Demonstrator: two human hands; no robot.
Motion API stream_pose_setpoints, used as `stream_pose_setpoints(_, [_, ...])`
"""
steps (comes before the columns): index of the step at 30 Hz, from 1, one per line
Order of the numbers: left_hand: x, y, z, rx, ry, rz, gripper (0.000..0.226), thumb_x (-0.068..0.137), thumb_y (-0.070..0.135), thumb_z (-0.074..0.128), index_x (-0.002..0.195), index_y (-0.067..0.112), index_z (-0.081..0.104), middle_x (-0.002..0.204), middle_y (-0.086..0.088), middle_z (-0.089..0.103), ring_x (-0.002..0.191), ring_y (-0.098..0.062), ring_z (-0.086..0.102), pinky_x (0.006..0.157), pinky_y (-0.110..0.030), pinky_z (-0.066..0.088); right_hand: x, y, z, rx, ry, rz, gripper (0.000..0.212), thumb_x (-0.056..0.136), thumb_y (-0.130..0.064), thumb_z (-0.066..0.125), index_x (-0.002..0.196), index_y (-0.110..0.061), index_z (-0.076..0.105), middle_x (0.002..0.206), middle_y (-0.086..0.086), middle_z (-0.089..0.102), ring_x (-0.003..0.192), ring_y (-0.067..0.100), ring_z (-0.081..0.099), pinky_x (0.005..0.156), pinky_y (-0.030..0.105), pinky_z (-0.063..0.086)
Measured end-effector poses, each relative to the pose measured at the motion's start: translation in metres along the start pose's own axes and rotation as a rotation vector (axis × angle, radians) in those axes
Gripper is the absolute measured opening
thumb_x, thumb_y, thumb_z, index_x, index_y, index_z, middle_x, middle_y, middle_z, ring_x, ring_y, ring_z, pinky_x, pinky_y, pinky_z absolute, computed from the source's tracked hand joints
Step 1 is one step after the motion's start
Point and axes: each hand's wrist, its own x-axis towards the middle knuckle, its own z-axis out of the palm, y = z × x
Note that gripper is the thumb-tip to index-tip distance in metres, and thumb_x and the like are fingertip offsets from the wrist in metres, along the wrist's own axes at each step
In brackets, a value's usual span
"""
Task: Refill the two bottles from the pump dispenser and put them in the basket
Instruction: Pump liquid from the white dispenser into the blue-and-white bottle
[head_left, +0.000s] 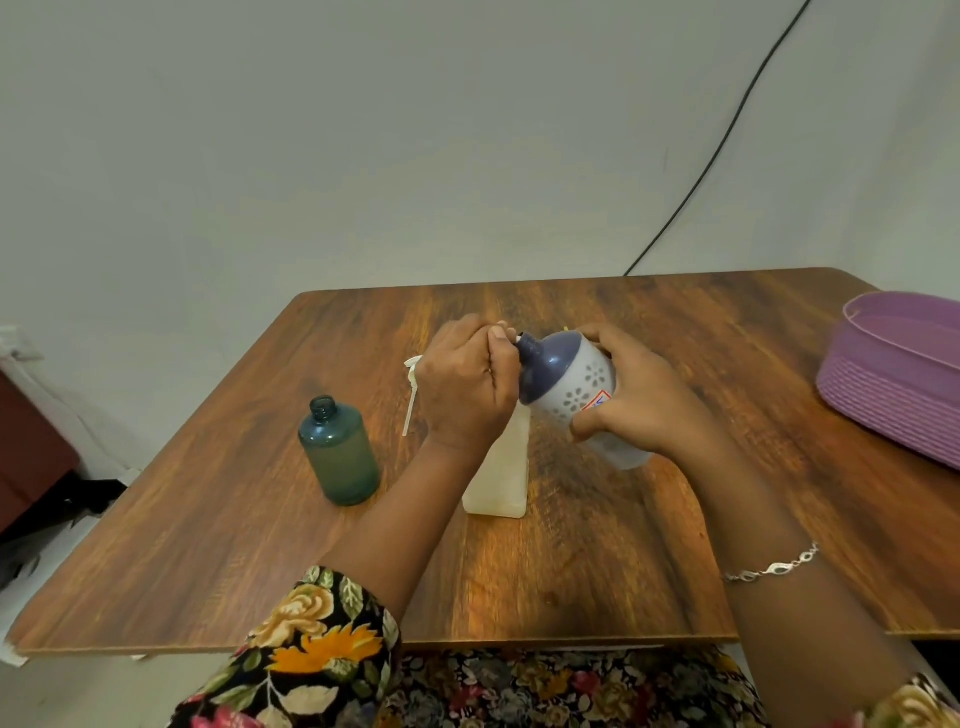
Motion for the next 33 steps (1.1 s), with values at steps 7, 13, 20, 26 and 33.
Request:
stream_pose_setpoints(7, [-0.013, -0.003, -0.001, -0.018, 0.023, -0.005, 0.037, 0.088, 0.01, 0.038, 0.071, -0.002, 0.068, 0.07, -0.012, 0.067, 0.065, -0.02, 0.061, 0.057, -0.03, 0.046, 0.0, -0.001, 0.003, -0.072, -0.015, 0.014, 0.082, 0.055, -0.014, 0.082, 0.126, -0.023, 0.042, 0.11, -0.004, 0.045, 0.095, 0.014, 0.046, 0.066, 0.026, 0.039])
stream_pose_setpoints(13, [-0.003, 0.0, -0.002, 0.018, -0.012, 0.03, 0.037, 0.087, 0.011, 0.038, 0.07, -0.003, 0.069, 0.073, -0.012, 0.069, 0.065, -0.021, 0.063, 0.059, -0.025, 0.046, 0.001, -0.003, 0.0, -0.033, -0.018, 0.022, 0.08, 0.056, -0.012, 0.081, 0.125, -0.023, 0.043, 0.11, -0.004, 0.046, 0.094, 0.014, 0.046, 0.064, 0.024, 0.039])
stream_pose_setpoints(20, [-0.01, -0.002, -0.001, -0.004, -0.006, 0.004, 0.038, 0.087, 0.012, 0.037, 0.067, -0.002, 0.066, 0.068, -0.012, 0.065, 0.059, -0.021, 0.058, 0.049, -0.035, 0.045, 0.003, -0.002, -0.003, -0.101, -0.023, 0.013, 0.082, 0.057, -0.013, 0.081, 0.128, -0.022, 0.041, 0.111, -0.005, 0.044, 0.096, 0.013, 0.045, 0.062, 0.018, 0.034])
stream_pose_setpoints(26, [-0.003, -0.001, -0.001, -0.042, 0.005, 0.002, 0.038, 0.087, 0.01, 0.037, 0.066, -0.002, 0.066, 0.068, -0.012, 0.066, 0.06, -0.022, 0.06, 0.051, -0.033, 0.045, 0.0, 0.0, -0.001, -0.071, -0.033, 0.018, 0.08, 0.057, -0.015, 0.081, 0.126, -0.023, 0.042, 0.114, -0.002, 0.047, 0.098, 0.015, 0.047, 0.063, 0.02, 0.037])
stream_pose_setpoints(33, [-0.007, -0.003, 0.005, -0.056, 0.034, -0.021, 0.039, 0.088, 0.01, 0.036, 0.068, -0.002, 0.067, 0.068, -0.012, 0.065, 0.061, -0.022, 0.06, 0.053, -0.033, 0.045, -0.002, 0.002, -0.001, -0.063, -0.028, 0.014, 0.08, 0.057, -0.014, 0.081, 0.126, -0.024, 0.041, 0.11, -0.005, 0.046, 0.096, 0.013, 0.047, 0.063, 0.019, 0.037])
